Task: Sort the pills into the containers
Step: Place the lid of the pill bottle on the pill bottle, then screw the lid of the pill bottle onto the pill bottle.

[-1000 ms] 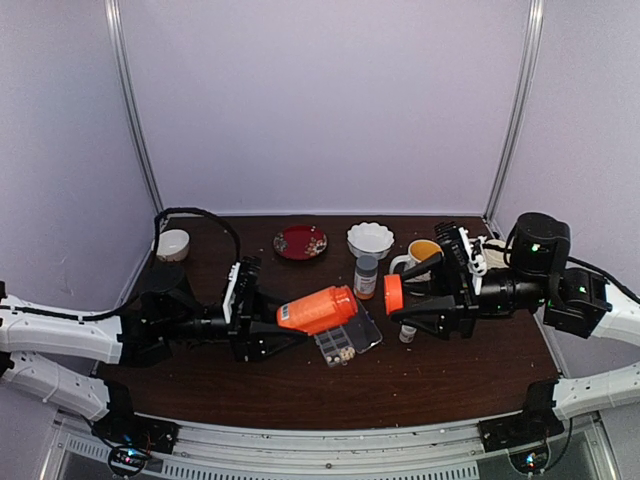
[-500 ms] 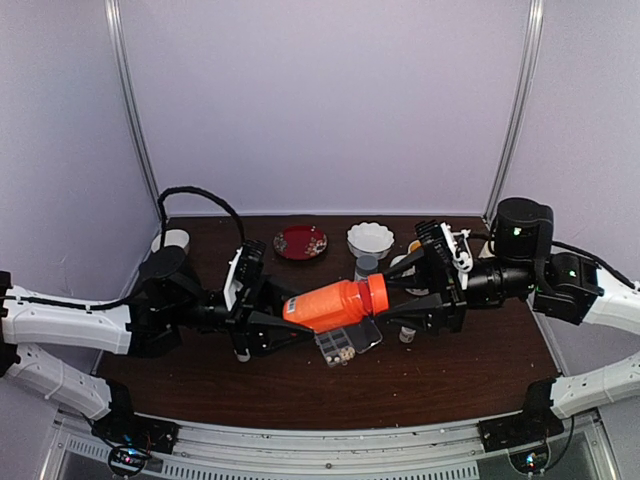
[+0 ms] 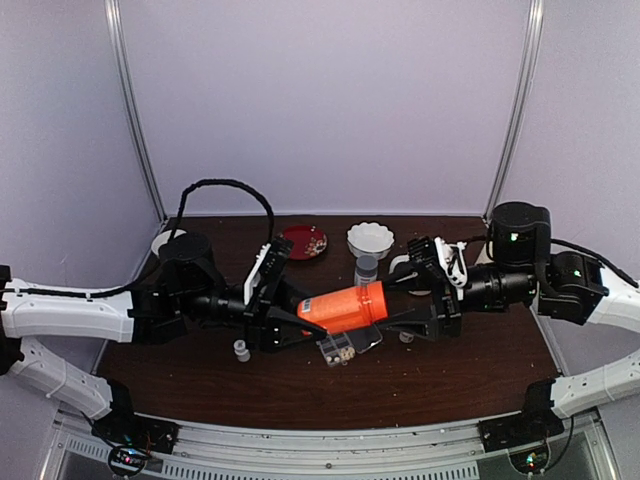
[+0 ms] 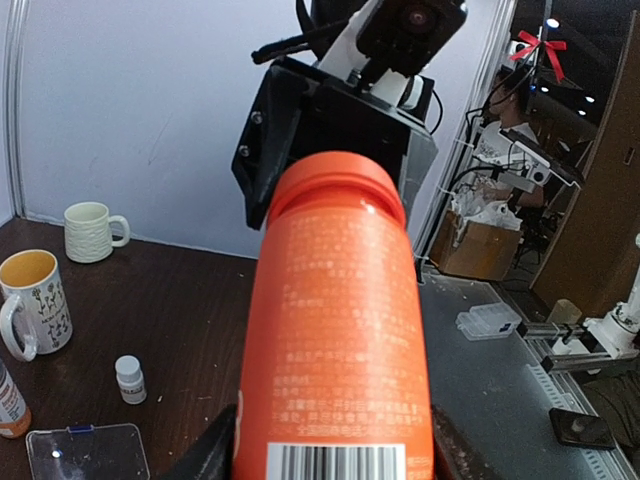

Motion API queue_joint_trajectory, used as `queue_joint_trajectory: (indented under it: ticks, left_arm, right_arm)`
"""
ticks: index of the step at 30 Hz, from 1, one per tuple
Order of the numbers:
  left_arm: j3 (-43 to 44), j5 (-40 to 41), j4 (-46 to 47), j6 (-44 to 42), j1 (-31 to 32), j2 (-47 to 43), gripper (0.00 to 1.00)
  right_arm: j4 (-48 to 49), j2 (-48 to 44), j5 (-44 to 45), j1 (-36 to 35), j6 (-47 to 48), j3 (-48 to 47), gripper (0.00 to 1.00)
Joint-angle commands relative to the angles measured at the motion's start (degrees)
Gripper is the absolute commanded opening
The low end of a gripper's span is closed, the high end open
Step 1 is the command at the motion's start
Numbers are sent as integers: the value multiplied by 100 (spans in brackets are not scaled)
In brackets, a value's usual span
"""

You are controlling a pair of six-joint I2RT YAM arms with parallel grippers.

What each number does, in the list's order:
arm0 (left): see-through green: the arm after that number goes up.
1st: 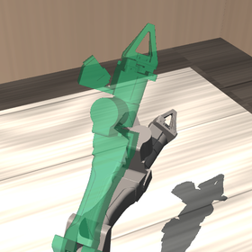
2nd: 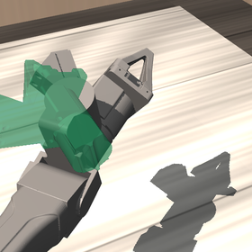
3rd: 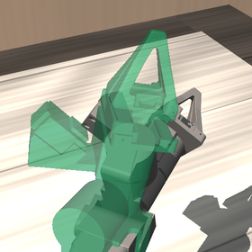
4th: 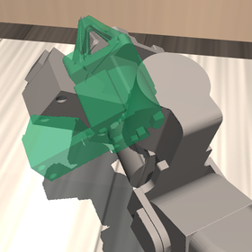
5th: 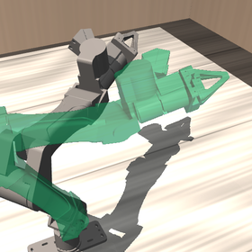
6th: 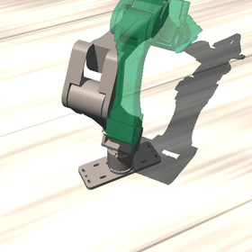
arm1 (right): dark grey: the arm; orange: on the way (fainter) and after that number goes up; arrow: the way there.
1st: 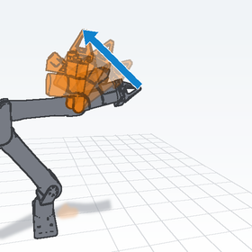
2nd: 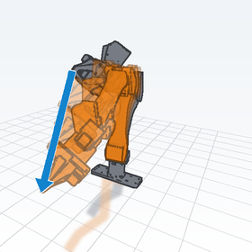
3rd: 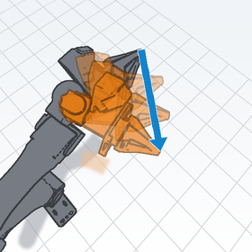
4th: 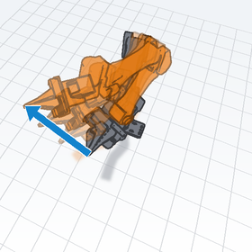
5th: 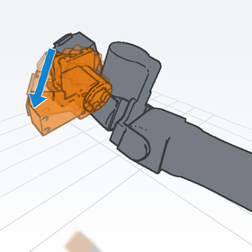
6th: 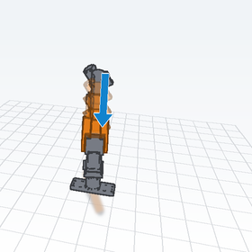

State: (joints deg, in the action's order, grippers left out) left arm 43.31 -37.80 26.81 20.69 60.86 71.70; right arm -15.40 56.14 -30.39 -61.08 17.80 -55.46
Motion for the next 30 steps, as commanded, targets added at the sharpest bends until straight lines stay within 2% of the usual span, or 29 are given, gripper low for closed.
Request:
queue_joint_trajectory:
  ticks: [1, 7, 10, 14, 17, 21, 26, 30]
  left_arm:
    - [486, -93, -334, 54, 83, 179, 0]
    - [844, -477, -1143, 85, 82, 215, 0]
    - [837, -458, -1206, 109, 84, 132, 0]
    - [649, -151, -1083, 71, 84, -52, 0]
    - [599, -70, -1011, 1, 77, -96, 0]
    - [616, -103, -1023, -86, 81, -45, 0]
    - [640, 21, -1222, -465, 82, -57, 0]
    - [703, 328, -1556, -1253, 77, -180, 0]
  right_arm:
    - [-483, 134, 364, -221, 913, -164, 0]
    - [-1117, -97, 508, -427, 2384, -74, 0]
    - [-812, -207, 670, -461, 2394, 42, 0]
    - [-95, -140, 1100, -458, 1243, 108, 0]
    - [-353, 50, 667, -460, 803, -95, 0]
    - [-26, 94, 549, -462, -277, -42, 0]
    - [-415, 277, 613, -458, -1855, -521, 0]
    - [-736, 463, 545, -462, -3242, -824, 0]
